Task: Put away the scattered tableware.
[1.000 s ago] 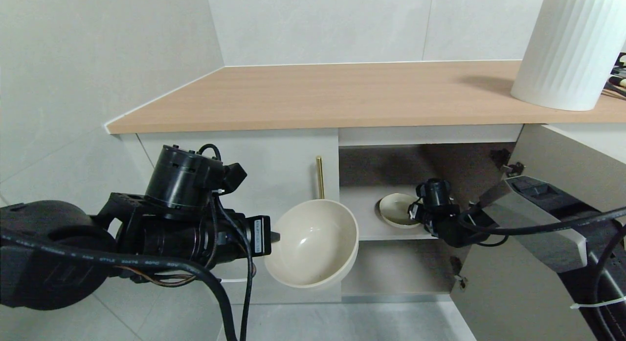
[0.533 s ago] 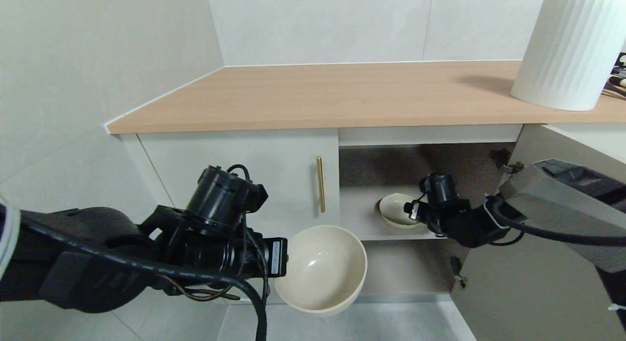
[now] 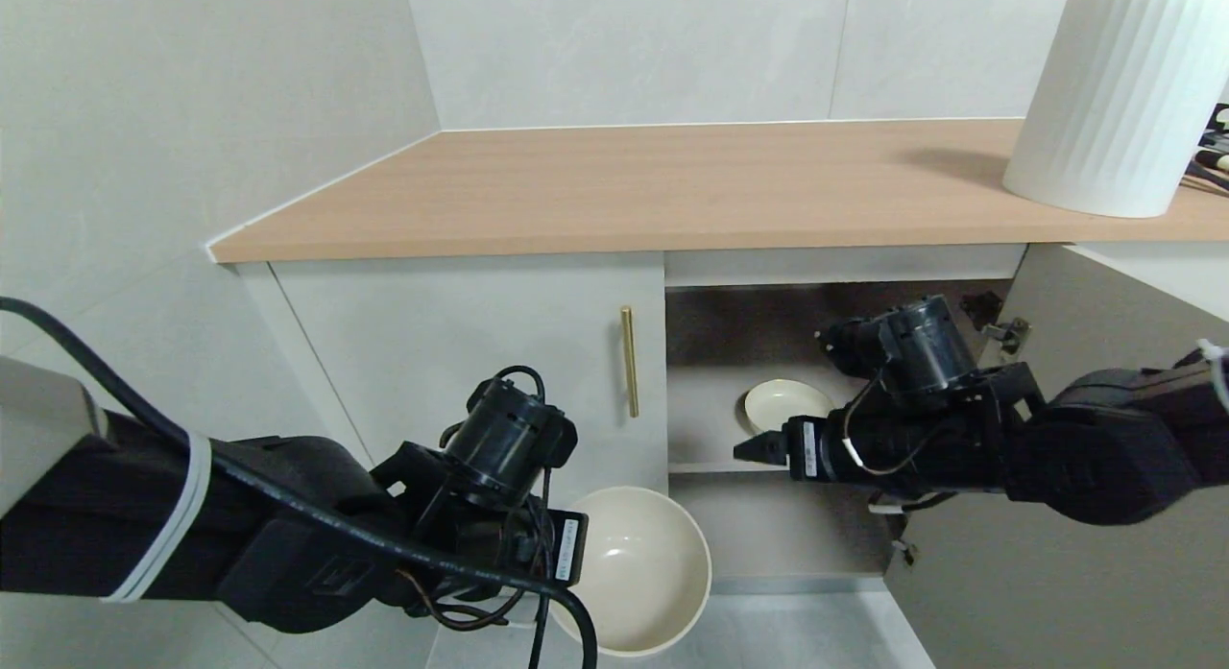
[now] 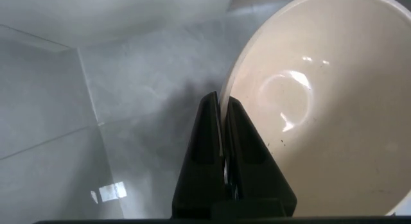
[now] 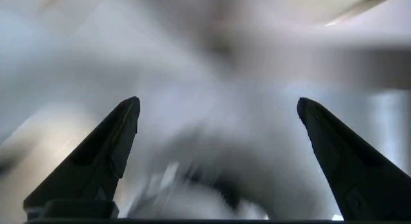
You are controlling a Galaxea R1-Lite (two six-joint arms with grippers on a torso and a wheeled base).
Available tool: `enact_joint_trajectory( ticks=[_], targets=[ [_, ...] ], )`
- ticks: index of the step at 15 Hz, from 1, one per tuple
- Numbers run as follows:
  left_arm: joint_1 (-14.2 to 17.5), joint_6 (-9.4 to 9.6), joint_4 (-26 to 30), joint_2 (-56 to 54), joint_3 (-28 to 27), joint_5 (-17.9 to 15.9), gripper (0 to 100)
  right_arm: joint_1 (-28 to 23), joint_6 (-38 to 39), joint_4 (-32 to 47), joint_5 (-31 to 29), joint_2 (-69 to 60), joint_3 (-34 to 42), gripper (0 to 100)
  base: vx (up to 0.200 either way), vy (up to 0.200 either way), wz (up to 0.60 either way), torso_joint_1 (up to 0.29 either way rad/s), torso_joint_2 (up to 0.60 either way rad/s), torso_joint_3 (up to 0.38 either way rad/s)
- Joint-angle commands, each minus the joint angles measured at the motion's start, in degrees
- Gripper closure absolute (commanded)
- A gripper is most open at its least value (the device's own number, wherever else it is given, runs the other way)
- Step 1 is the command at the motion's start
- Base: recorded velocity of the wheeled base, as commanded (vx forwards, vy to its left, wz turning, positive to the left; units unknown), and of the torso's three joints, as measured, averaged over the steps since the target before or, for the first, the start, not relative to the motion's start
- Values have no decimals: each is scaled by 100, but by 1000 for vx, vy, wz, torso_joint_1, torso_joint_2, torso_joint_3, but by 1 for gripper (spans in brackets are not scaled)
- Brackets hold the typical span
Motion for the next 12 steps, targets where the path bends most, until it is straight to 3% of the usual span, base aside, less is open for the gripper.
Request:
enact_joint_trajectory(
  ticks=[1,6,12],
  targets=[
    [-104,-3,-4,51,5,3,100,585,-193,462,304,-731,210,0,0,0,0,0,0,0],
    [-148,-12,5,-108,13,30,100,1024,-500,488,-100,-116,386,0,0,0,0,0,0,0],
    [-341,-12,5,-222,84,39,100,1068,-281,251,-706,464,122,0,0,0,0,0,0,0]
  ],
)
